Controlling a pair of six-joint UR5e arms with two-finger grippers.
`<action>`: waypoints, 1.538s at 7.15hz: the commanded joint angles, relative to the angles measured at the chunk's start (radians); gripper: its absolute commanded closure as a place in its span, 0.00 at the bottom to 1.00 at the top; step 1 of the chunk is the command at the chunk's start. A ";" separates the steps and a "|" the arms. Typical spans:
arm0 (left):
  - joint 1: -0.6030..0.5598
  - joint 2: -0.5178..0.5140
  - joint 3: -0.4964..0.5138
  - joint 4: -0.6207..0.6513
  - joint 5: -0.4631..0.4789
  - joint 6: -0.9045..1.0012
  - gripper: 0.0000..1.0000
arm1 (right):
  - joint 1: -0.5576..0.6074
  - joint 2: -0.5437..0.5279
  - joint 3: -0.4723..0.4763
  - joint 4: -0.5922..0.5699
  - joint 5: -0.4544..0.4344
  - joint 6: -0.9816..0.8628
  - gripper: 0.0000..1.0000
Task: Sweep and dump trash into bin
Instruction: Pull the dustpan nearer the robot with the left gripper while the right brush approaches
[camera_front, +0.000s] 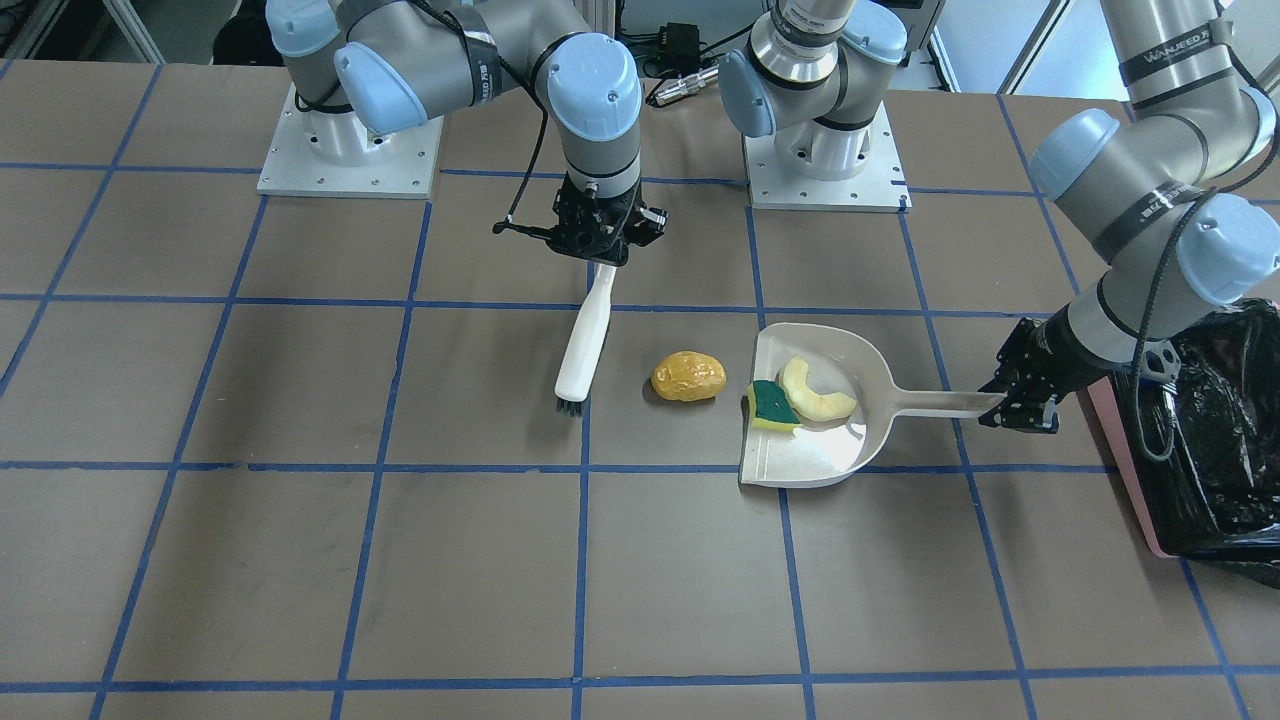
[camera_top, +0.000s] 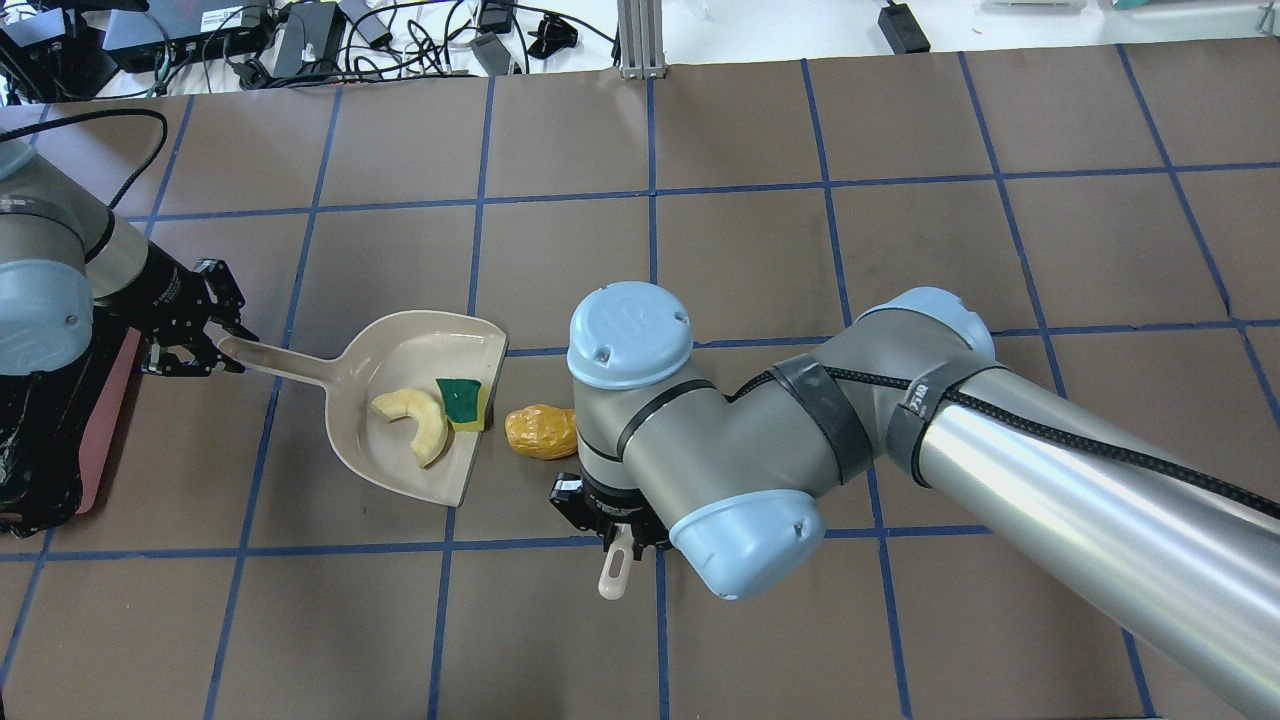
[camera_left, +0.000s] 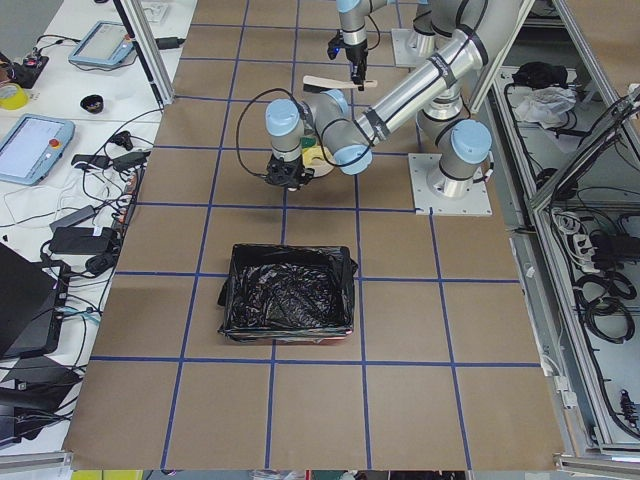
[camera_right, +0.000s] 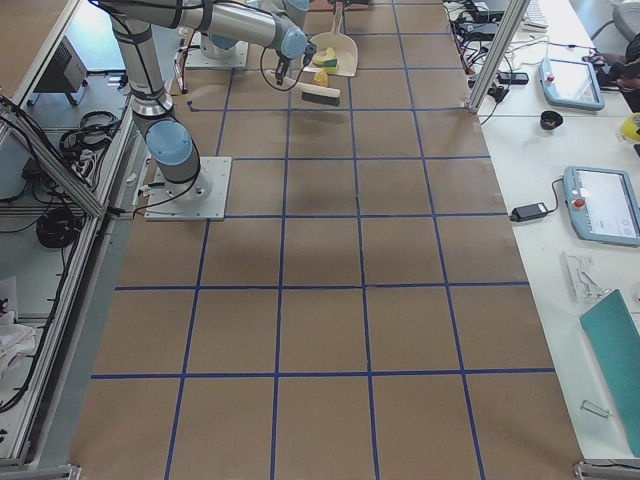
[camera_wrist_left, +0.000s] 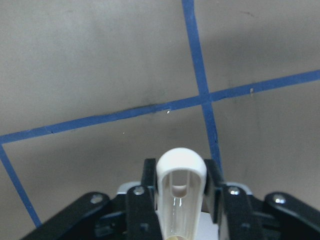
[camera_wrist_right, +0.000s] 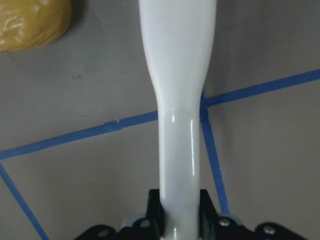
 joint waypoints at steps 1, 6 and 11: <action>0.012 0.057 -0.064 0.001 -0.004 0.013 1.00 | 0.032 0.036 -0.002 -0.039 0.009 0.016 1.00; 0.094 0.103 -0.203 0.152 -0.013 -0.010 1.00 | 0.081 0.158 -0.048 -0.190 0.087 0.076 1.00; 0.078 0.102 -0.209 0.165 -0.033 -0.073 1.00 | 0.165 0.274 -0.186 -0.243 0.127 0.119 1.00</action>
